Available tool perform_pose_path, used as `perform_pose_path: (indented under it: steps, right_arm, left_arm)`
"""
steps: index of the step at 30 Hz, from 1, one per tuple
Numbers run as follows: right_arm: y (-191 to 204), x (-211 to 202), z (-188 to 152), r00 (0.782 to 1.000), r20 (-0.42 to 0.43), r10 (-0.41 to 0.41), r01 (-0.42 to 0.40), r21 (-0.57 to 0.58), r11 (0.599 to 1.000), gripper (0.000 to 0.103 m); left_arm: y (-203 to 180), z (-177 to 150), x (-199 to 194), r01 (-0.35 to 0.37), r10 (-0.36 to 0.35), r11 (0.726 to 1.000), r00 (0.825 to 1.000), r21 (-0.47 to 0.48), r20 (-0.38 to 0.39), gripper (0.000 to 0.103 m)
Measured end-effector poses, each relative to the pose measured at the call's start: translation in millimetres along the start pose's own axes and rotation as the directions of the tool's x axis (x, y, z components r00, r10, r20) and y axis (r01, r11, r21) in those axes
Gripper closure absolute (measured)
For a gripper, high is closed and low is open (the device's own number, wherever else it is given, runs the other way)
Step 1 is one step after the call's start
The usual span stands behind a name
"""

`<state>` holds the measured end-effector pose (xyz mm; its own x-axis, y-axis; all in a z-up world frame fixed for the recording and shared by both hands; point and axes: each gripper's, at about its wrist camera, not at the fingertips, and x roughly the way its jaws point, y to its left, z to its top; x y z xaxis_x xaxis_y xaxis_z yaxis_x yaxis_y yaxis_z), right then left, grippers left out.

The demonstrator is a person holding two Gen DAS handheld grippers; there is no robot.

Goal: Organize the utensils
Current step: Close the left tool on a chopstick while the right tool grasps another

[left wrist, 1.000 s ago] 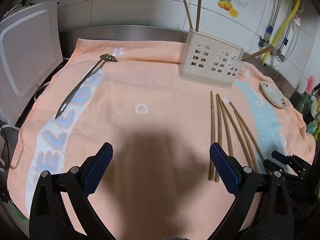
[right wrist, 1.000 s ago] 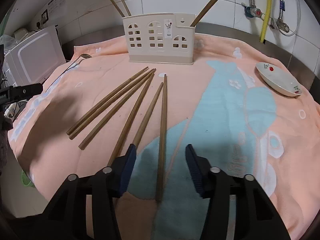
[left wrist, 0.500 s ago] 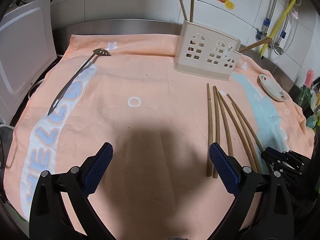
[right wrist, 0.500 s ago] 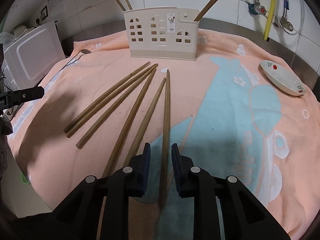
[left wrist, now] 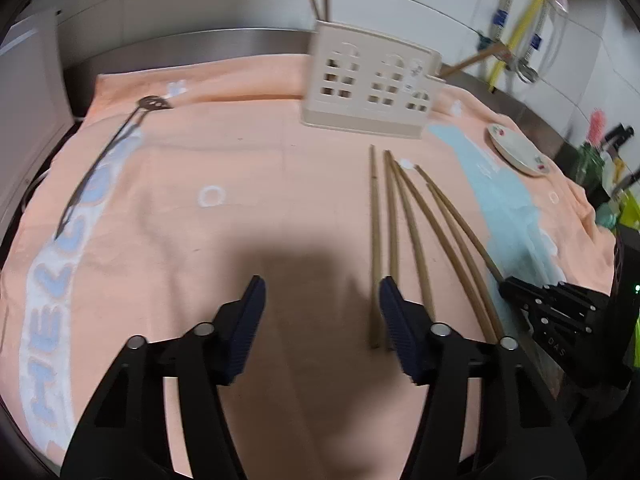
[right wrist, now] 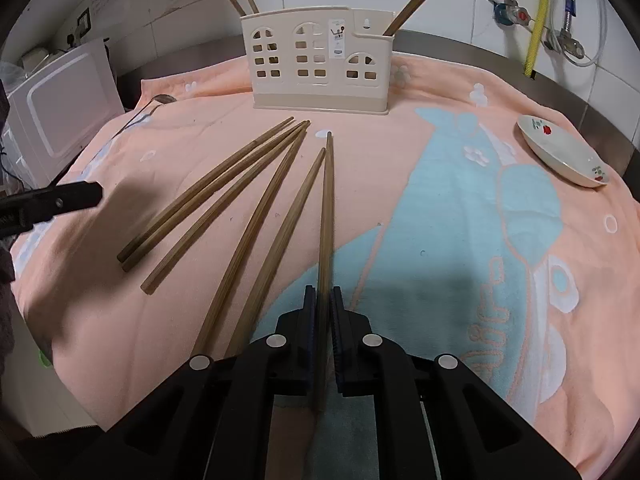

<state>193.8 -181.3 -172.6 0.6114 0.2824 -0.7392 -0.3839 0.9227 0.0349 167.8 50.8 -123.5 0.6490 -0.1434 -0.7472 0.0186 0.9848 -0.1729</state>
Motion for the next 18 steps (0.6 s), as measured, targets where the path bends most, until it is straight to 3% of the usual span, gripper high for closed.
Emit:
perform_pose_path:
  steps: [8,18]
  right_arm:
    - [-6,-9,0,1.0,0.019,-0.008,0.008,0.008,1.0,0.096]
    - [-11,-18,0,0.999,0.038,-0.011,0.01,0.017,1.0,0.096]
  left_arm:
    - [-22,3,24,0.047,-0.045,0.997,0.998,0.056,-0.045,0.073]
    - [-33,8,50,0.064,-0.058,0.995,0.995,0.074,-0.084,0.091]
